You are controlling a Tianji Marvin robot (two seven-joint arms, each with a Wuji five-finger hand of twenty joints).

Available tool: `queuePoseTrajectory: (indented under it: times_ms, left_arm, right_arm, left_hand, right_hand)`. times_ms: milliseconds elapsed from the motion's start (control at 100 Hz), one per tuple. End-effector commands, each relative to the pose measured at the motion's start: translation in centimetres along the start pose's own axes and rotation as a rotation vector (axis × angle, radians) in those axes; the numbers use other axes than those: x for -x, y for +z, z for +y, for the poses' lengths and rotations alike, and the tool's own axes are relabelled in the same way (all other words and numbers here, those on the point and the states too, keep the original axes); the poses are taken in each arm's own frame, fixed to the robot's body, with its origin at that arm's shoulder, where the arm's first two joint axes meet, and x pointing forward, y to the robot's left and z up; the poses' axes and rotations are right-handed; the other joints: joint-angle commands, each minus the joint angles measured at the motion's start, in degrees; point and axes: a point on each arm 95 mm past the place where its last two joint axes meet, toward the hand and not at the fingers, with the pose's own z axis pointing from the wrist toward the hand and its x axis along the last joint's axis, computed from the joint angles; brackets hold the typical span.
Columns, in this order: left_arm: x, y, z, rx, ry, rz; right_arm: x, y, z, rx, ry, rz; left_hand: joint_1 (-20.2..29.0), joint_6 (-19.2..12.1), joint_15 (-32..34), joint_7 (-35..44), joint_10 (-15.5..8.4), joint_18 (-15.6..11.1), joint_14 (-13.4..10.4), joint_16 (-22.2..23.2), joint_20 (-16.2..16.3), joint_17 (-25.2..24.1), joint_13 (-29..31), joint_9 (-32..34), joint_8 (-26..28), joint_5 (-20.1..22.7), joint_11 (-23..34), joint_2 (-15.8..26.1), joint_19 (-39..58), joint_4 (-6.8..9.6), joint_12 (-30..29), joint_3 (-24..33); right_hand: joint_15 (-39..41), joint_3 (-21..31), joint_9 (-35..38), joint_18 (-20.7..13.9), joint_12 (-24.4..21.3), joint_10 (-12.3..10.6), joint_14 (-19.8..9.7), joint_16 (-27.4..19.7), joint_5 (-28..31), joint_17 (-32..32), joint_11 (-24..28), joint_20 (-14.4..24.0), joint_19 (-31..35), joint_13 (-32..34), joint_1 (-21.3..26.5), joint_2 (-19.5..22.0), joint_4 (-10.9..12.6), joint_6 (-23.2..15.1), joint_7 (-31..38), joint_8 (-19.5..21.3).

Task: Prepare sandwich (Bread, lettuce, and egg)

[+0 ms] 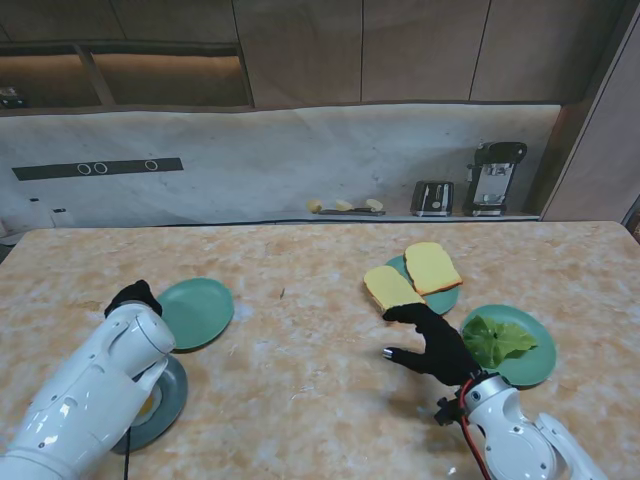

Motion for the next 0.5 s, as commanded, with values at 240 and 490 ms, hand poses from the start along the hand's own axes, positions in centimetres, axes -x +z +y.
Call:
queuePoseTrajectory:
  times_ms: [240, 490]
  left_arm:
    - [-2.0, -0.2, 1.1, 0.044, -0.016, 0.026]
    - [-3.7, -0.5, 1.7, 0.071, -0.041, 0.063]
  right_arm:
    - [0.1, -0.6, -0.6, -0.013, 0.003, -0.010]
    - [0.3, -1.0, -0.6, -0.010, -0.003, -0.020]
  left_hand:
    - [9.3, -2.1, -0.6, 6.4, -1.4, -2.2, -0.3, 5.9, 0.7, 2.8, 3.1, 3.0, 0.8, -2.1, -4.4, -1.3, 1.2, 0.83, 5.6, 2.4]
    - [9.5, -2.3, -0.3, 7.3, -1.2, -2.1, -0.3, 6.4, 0.8, 2.9, 3.5, 3.4, 0.5, -1.7, -4.3, -1.5, 1.0, 0.94, 5.7, 2.1]
  right_hand:
    - [0.3, 1.2, 0.6, -0.6, -43.1, -0.2, -0.4, -0.2, 1.2, -1.0, 0.0, 1.0, -0.1, -0.9, 0.2, 0.1, 0.2, -0.7, 0.3, 0.2]
    - [0.4, 1.2, 0.6, -0.6, -43.0, -0.1, -0.4, -0.2, 1.3, -1.0, 0.0, 1.1, -0.1, -0.9, 0.2, 0.1, 0.1, -0.7, 0.2, 0.2]
